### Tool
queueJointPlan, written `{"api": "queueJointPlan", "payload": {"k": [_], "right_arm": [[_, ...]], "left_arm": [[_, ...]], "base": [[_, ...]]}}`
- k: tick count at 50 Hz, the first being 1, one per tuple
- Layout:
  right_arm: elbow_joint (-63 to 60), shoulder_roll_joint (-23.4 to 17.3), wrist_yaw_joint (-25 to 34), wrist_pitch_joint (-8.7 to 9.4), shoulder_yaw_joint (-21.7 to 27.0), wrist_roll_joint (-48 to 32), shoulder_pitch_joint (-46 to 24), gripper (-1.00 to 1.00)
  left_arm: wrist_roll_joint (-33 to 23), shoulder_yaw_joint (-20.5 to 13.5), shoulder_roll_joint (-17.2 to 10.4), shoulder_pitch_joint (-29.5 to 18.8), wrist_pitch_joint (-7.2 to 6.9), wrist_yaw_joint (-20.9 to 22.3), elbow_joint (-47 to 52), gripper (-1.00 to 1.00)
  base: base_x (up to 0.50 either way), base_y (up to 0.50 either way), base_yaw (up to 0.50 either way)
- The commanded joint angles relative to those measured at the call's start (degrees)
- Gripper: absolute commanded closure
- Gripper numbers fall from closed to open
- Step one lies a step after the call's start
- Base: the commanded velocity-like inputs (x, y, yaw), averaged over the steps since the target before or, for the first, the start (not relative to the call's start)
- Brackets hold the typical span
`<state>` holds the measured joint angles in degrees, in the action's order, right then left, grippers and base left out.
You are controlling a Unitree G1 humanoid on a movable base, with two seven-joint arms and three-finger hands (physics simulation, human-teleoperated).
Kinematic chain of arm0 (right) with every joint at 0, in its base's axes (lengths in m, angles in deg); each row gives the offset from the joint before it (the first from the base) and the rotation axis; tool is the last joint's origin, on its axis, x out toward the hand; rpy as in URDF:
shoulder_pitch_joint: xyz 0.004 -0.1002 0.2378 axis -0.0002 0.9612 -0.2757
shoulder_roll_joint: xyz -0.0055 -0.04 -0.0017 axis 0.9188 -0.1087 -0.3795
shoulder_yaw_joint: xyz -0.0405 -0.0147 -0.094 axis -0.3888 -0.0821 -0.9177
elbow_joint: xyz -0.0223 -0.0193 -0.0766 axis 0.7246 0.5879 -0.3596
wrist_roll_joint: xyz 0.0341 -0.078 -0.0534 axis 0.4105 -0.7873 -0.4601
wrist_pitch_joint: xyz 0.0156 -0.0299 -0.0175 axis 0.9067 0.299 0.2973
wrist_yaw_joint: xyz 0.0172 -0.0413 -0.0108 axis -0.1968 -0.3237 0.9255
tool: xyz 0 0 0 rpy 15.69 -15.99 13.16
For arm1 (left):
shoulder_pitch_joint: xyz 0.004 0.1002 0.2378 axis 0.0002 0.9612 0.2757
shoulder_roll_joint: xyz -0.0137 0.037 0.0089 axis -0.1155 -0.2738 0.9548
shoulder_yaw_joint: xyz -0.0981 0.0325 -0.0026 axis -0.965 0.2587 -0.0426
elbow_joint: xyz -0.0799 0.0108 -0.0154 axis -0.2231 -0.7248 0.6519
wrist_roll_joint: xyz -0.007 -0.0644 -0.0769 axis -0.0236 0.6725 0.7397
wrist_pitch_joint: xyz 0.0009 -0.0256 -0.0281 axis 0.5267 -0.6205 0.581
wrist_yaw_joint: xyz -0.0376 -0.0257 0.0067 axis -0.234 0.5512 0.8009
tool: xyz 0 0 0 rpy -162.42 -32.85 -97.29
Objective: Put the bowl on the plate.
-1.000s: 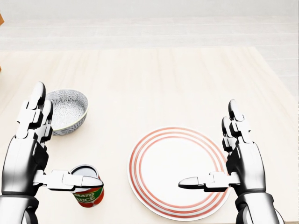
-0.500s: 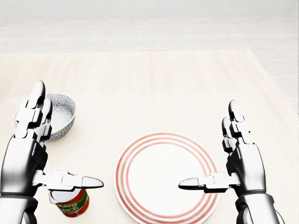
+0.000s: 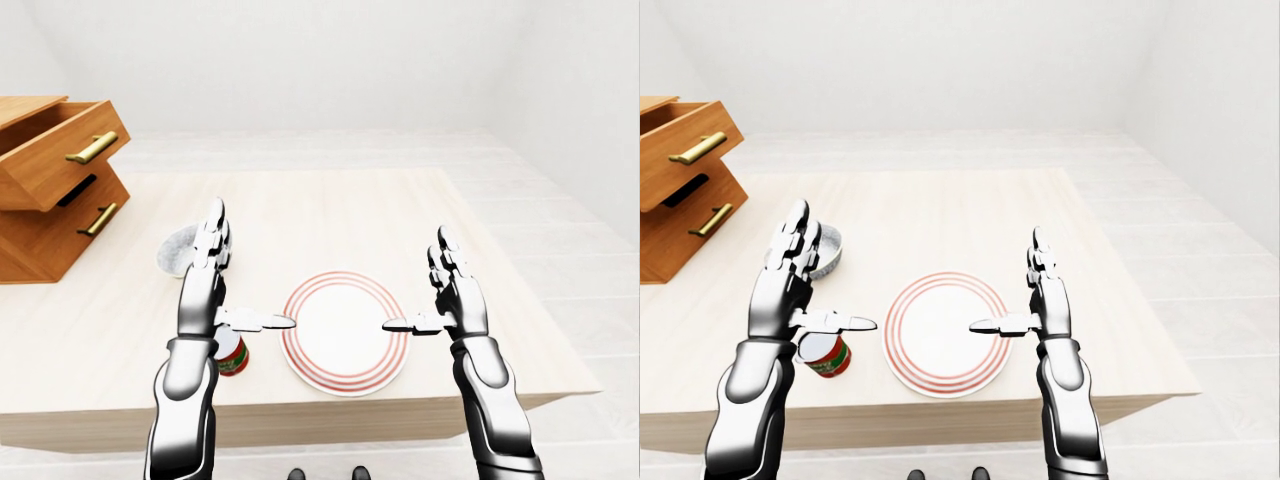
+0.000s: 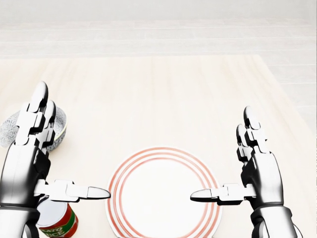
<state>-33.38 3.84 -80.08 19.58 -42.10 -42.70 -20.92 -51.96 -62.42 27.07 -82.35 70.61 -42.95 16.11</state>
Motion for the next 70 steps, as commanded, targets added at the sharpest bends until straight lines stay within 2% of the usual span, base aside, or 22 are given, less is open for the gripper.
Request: {"api": "queueJointPlan", "payload": {"k": [1, 33, 53, 59, 65, 70], "right_arm": [[-0.63, -0.03, 0.01, 0.00, 0.03, 0.04, -0.32, -1.00], [-0.29, -0.05, 0.22, 0.00, -0.20, -0.35, -0.26, -1.00], [-0.21, 0.10, 0.03, 0.00, -0.44, -0.93, 0.60, -1.00], [-0.25, 0.03, -0.22, 0.00, -0.23, -1.30, 1.02, -1.00], [-0.57, 0.10, -0.31, 0.00, -0.08, -1.52, 1.18, -1.00], [-0.70, 0.16, -0.44, 0.00, -0.15, -1.66, 0.93, -1.00]], "left_arm": [[-0.14, -0.11, -0.15, -0.53, 0.00, 0.22, 0.85, -1.00], [-0.57, 0.12, -0.23, -0.88, 0.00, 0.13, -0.63, -1.00], [-0.86, -1.66, -1.16, -1.30, 0.00, 0.58, -2.02, -1.00], [-3.39, -5.59, -6.15, -7.45, 0.00, 2.24, -6.16, -1.00], [-7.10, -9.16, -13.62, -14.69, 0.00, 6.40, -12.86, -1.00], [-9.60, -10.71, -17.13, -19.16, 0.00, 7.38, -18.51, -1.00]], "base": [[0.07, -0.10, 0.00], [0.06, -0.10, 0.00], [0.06, -0.02, 0.00], [0.00, 0.00, 0.00], [0.00, 0.00, 0.00], [0.00, 0.00, 0.00]]}}
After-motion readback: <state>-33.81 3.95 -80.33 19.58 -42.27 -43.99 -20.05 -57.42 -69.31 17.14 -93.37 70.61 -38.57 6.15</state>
